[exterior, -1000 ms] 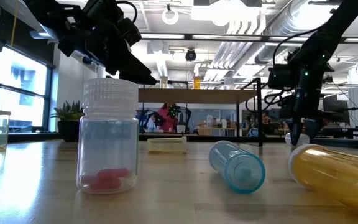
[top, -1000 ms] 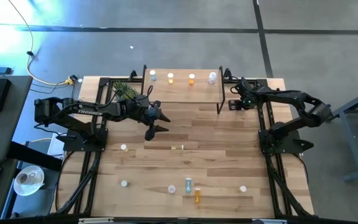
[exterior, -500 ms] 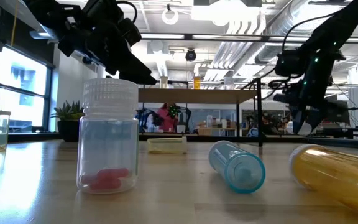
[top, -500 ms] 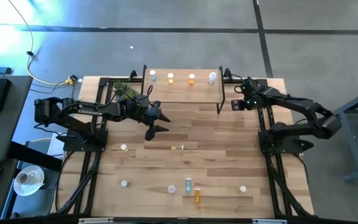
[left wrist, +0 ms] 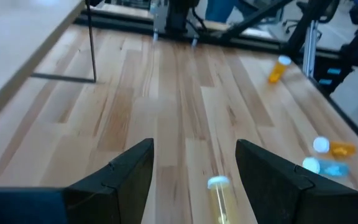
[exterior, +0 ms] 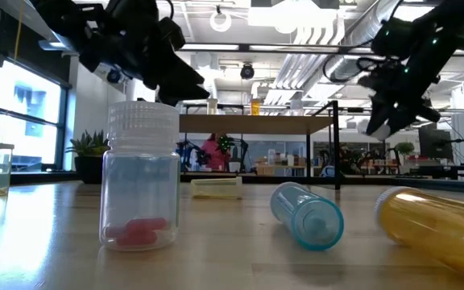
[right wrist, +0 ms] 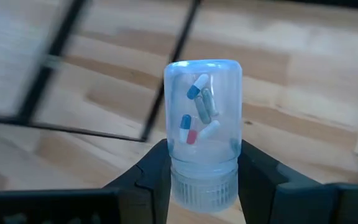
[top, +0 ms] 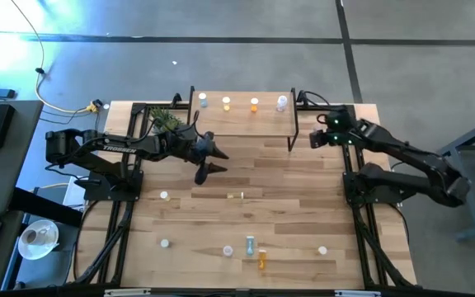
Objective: Pick and place medicine bottles onto shelf by color
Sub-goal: Put the top transparent pill bottle on the shelf aligned with the transparent pill bottle
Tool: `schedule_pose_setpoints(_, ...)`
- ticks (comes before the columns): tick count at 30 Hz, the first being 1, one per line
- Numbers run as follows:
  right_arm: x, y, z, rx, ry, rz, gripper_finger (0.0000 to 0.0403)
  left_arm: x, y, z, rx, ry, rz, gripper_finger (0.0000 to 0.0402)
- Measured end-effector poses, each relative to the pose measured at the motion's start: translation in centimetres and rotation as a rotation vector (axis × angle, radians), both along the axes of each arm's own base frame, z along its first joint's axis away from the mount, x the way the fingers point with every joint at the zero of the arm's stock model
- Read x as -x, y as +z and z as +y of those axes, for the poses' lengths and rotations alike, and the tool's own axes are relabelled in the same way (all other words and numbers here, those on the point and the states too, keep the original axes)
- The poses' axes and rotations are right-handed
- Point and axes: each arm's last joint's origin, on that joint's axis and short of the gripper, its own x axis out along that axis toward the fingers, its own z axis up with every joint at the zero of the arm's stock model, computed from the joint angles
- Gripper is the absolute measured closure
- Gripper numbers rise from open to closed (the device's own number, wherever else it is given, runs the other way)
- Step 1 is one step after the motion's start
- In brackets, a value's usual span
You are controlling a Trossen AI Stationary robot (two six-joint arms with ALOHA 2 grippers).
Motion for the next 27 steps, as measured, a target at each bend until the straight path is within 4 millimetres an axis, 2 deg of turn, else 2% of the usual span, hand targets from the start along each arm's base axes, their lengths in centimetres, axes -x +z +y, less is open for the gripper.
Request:
schedule_pose_setpoints(12,0.1,3.1,2.1,0.212,0.123,-0.186,0.0279,-0.2,0.7,0.1,0.04,0.026,-0.069,0.0186)
schedule_pose_setpoints(27,-2.5,5.8,4.1,0.51,0.421,-0.368,0.0279,-0.5,1.4,0.2,0.205,0.086,-0.147,0.0186)
